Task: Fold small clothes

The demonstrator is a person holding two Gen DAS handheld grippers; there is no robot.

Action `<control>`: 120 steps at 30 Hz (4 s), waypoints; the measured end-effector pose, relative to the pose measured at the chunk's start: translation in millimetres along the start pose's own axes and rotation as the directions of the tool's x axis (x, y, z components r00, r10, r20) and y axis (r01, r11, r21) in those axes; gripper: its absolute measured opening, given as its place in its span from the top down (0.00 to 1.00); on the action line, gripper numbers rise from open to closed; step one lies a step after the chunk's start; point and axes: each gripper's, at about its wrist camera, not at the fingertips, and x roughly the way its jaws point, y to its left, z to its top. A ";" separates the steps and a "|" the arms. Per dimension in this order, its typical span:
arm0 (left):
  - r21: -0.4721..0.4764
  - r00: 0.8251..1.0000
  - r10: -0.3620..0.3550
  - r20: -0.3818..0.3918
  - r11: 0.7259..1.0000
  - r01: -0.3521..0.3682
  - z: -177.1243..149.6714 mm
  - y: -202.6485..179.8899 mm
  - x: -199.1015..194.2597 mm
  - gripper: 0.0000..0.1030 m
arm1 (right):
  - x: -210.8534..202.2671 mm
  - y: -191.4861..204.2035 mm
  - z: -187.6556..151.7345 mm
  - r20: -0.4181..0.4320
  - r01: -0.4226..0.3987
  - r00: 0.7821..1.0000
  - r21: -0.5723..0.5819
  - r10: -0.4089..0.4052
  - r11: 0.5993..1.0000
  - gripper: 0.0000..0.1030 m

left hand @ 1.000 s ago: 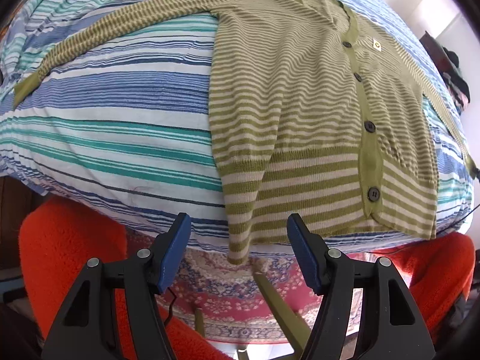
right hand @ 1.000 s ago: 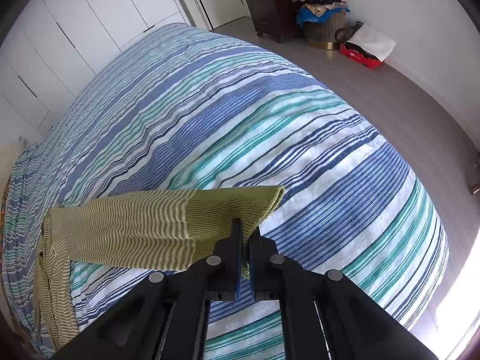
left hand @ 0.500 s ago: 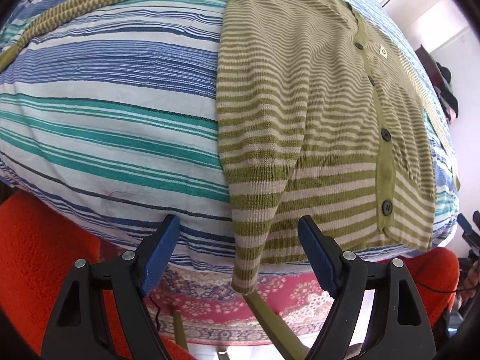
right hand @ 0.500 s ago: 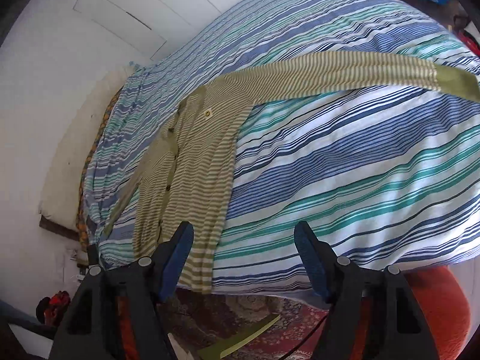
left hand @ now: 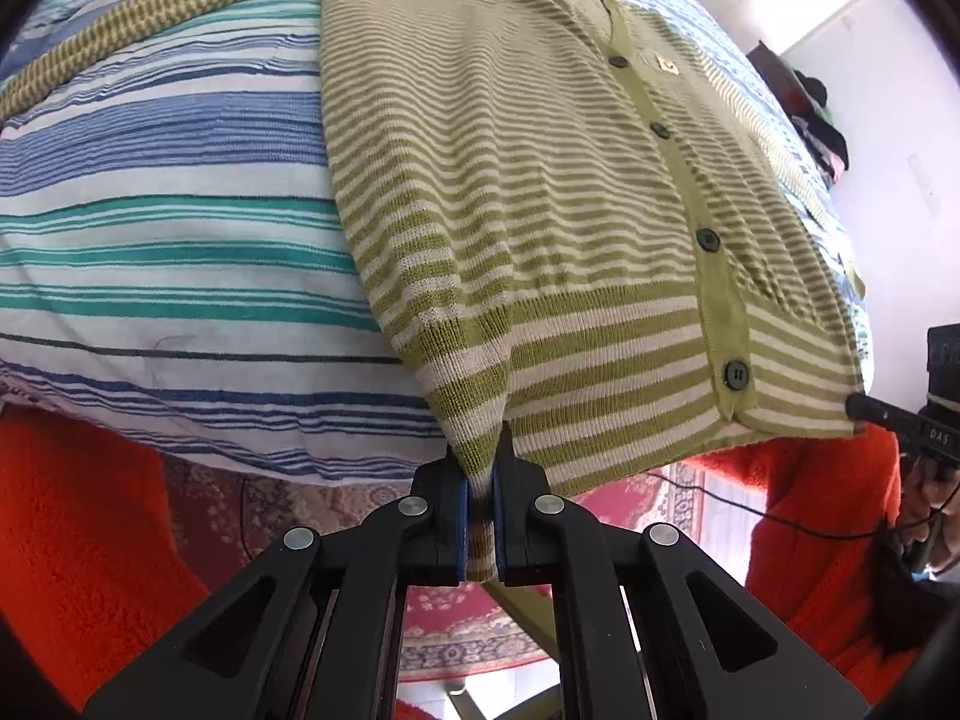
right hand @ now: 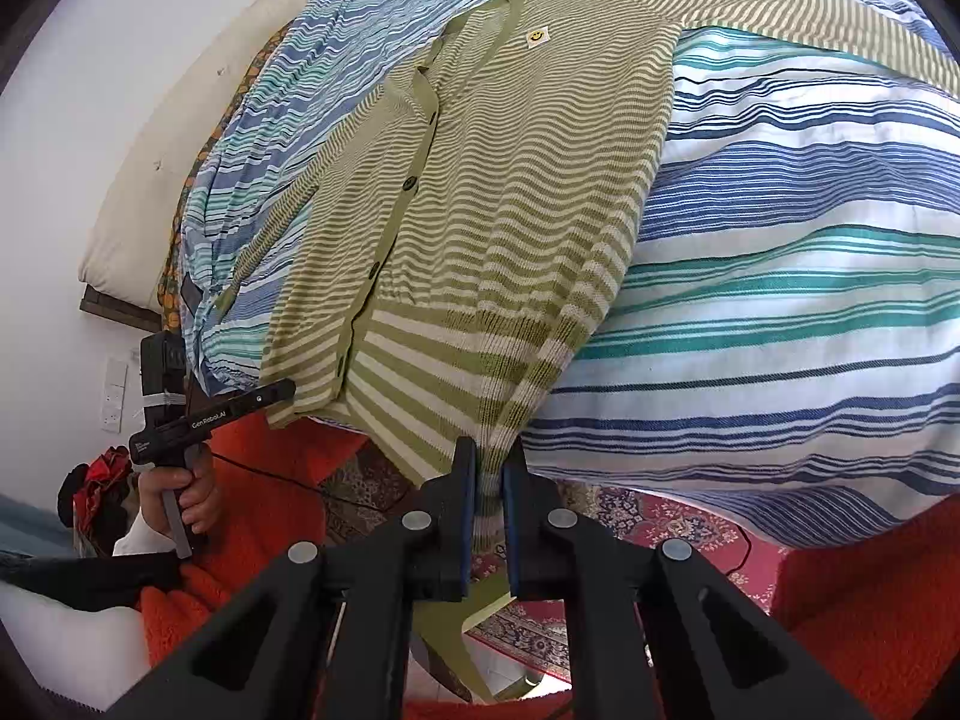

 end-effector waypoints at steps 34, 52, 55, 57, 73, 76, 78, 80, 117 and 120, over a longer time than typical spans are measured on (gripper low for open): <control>-0.207 0.871 0.348 0.346 0.934 -0.291 -12.3 43.6 -79.3 0.21 | -67.1 33.2 -6.7 0.386 0.387 0.844 0.043 -0.373 0.921 0.37; -0.188 0.850 0.419 0.320 0.907 -0.376 13.5 51.4 -50.1 0.14 | 48.3 142.3 357.1 0.093 -0.213 0.970 -0.138 0.227 0.967 0.33; -0.199 0.858 0.418 0.298 0.906 -0.372 18.2 56.6 -45.2 0.14 | 130.4 109.4 393.5 -0.020 -0.235 0.972 -0.040 0.234 0.971 0.52; -0.214 0.866 0.415 0.280 0.906 -0.365 20.6 60.9 -42.1 0.14 | 170.1 102.9 408.6 -0.060 -0.268 0.962 -0.019 0.266 0.963 0.55; -0.244 0.898 0.385 0.214 0.911 -0.333 27.0 74.7 -26.8 0.14 | 280.7 103.9 460.8 -0.181 -0.170 0.970 -0.035 0.161 0.985 0.96; -0.251 0.900 0.382 0.211 0.911 -0.327 27.2 78.2 -27.0 0.14 | 255.5 118.2 479.4 -0.070 -0.043 0.997 -0.175 0.031 0.984 0.96; -0.253 0.902 0.381 0.204 0.911 -0.327 28.1 79.4 -25.7 0.14 | 247.4 123.2 486.5 -0.033 0.043 0.998 -0.248 -0.053 0.968 0.96; -0.251 0.902 0.383 0.198 0.910 -0.331 29.6 79.7 -24.2 0.14 | 253.1 120.0 485.8 -0.052 0.081 0.994 -0.267 -0.099 0.960 0.96; 0.212 0.916 0.285 0.283 0.913 -0.350 27.2 -89.1 7.5 0.12 | 15.9 -24.9 74.8 0.300 0.161 0.942 -0.014 -0.150 0.987 0.28; 0.176 0.900 0.289 0.326 0.917 -0.358 19.1 -76.4 -6.0 0.12 | 8.7 -18.1 64.5 0.363 0.195 0.915 -0.022 -0.174 0.981 0.28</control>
